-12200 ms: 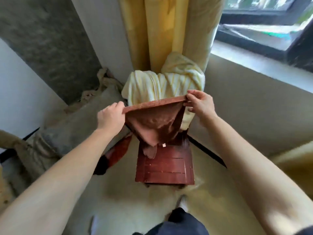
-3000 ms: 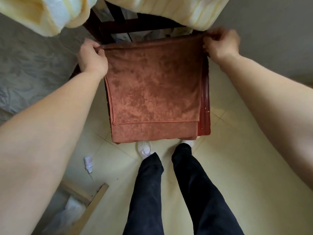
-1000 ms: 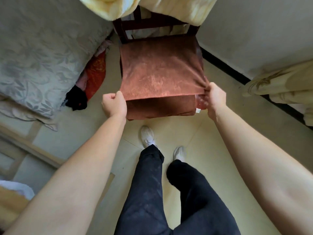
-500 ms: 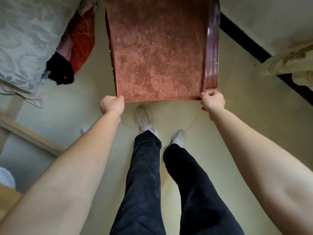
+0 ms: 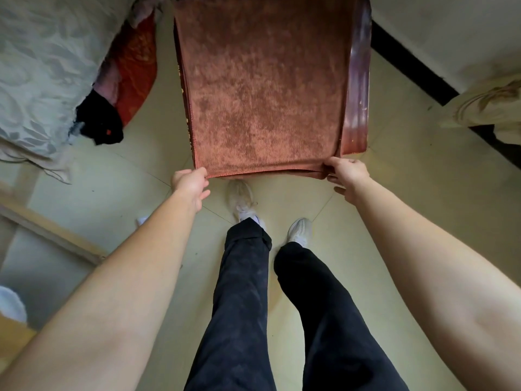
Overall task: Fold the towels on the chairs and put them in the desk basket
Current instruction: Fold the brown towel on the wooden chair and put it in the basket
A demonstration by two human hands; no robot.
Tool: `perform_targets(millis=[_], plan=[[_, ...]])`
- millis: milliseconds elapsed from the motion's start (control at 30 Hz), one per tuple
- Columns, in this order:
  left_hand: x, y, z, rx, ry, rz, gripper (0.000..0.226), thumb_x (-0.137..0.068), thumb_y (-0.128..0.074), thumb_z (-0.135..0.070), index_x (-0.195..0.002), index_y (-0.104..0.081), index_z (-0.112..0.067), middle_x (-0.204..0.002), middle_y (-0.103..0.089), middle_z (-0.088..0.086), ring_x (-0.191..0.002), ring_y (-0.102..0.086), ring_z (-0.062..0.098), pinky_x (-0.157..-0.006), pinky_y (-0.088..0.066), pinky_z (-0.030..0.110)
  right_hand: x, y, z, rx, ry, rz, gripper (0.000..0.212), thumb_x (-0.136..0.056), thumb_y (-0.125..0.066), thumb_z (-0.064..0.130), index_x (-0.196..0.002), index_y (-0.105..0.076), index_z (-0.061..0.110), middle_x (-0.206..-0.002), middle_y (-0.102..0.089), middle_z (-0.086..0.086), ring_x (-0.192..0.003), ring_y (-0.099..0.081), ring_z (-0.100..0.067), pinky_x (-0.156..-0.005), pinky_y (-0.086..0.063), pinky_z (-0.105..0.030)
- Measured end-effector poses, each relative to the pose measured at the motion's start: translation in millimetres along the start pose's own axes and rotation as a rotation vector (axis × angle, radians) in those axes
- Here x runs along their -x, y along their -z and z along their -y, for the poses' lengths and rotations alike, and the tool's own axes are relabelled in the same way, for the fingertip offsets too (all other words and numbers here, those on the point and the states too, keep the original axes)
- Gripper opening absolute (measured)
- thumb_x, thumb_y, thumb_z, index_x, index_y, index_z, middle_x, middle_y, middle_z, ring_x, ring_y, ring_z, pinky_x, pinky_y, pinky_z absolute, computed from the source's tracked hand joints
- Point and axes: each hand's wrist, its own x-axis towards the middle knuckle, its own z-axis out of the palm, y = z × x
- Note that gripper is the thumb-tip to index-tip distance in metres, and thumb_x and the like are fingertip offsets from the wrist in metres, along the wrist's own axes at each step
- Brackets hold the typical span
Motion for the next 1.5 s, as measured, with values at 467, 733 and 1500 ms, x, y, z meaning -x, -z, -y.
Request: perform_targets(millis=[467, 733, 1500], plan=[[6, 1, 9, -0.126, 0.084, 0.140, 0.055, -0.089, -0.041, -0.006, -0.143, -0.044, -0.019, -0.085, -0.049, -0.003, -0.065, -0.041, 0.012, -0.066, -0.052, 0.034, 3, 10, -15, -0.274, 0.112, -0.006, 0.025, -0.086, -0.068, 0.013, -0.079, -0.045, 0.020, -0.082, -0.055, -0.001, -0.081, -0.060, -0.018, -0.075, -0.060, -0.030], [10, 5, 13, -0.152, -0.009, 0.081, 0.054, -0.096, -0.040, -0.011, -0.148, -0.037, -0.026, -0.106, -0.053, -0.001, -0.068, -0.044, 0.011, -0.085, -0.052, 0.039, 12, 14, -23, -0.188, 0.202, 0.001, 0.021, -0.090, -0.072, 0.016, -0.080, -0.054, 0.019, -0.086, -0.063, -0.004, -0.074, -0.066, -0.016, -0.068, -0.060, -0.028], [-18, -6, 18, -0.144, -0.115, 0.165, 0.037, -0.084, -0.050, -0.002, -0.111, -0.050, -0.026, -0.106, -0.056, -0.009, -0.107, -0.047, 0.014, -0.096, -0.037, 0.034, -22, -10, -25, -0.021, 0.158, -0.027, 0.066, -0.076, -0.075, 0.032, -0.132, -0.044, 0.017, -0.114, -0.059, 0.001, -0.091, -0.058, -0.012, -0.080, -0.047, -0.026]])
